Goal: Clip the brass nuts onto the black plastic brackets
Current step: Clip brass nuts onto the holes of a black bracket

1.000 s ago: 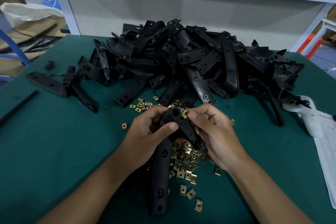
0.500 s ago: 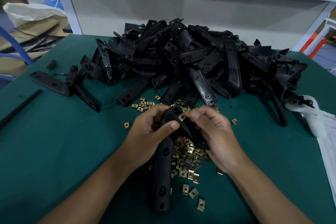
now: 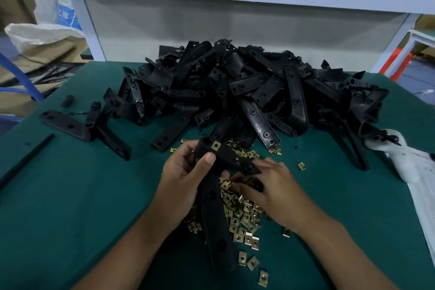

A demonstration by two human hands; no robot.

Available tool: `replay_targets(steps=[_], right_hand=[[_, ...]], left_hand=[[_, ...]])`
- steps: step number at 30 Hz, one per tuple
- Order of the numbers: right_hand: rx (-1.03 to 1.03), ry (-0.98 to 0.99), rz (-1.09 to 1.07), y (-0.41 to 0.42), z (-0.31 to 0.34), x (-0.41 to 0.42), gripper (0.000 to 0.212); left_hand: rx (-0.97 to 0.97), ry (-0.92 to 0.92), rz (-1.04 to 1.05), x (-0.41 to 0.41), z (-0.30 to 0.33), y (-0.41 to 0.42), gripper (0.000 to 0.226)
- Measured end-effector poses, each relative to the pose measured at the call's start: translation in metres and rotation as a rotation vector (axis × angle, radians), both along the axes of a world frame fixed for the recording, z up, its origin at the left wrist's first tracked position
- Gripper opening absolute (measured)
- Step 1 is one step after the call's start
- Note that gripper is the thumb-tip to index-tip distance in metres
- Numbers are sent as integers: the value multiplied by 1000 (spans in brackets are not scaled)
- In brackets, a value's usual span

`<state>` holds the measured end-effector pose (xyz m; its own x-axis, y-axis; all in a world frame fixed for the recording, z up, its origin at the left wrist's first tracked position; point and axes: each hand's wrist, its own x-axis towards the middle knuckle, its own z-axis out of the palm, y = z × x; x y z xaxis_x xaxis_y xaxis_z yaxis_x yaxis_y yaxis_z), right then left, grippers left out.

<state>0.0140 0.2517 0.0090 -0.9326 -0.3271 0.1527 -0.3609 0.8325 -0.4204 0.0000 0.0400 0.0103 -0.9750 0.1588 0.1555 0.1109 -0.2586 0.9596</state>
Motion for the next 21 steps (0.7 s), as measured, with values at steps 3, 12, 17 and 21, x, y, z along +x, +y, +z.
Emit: replay_targets(steps=[3,12,17,21], right_hand=[[-109,15,-12,-1,1,0,17],[-847,-231,-76,-5,8,-3,9],[-1003,-309,-35,-3,10,-4,19],[-1105,-350,-55,-8,10,-4,20]], left_hand=[[76,-35,24,-1,3,-1,20],[133,-126,39,0,-2,-1,26],[-53,-84,12,3,-5,-1,40],[-43,-88,-8,1,-5,-1,65]])
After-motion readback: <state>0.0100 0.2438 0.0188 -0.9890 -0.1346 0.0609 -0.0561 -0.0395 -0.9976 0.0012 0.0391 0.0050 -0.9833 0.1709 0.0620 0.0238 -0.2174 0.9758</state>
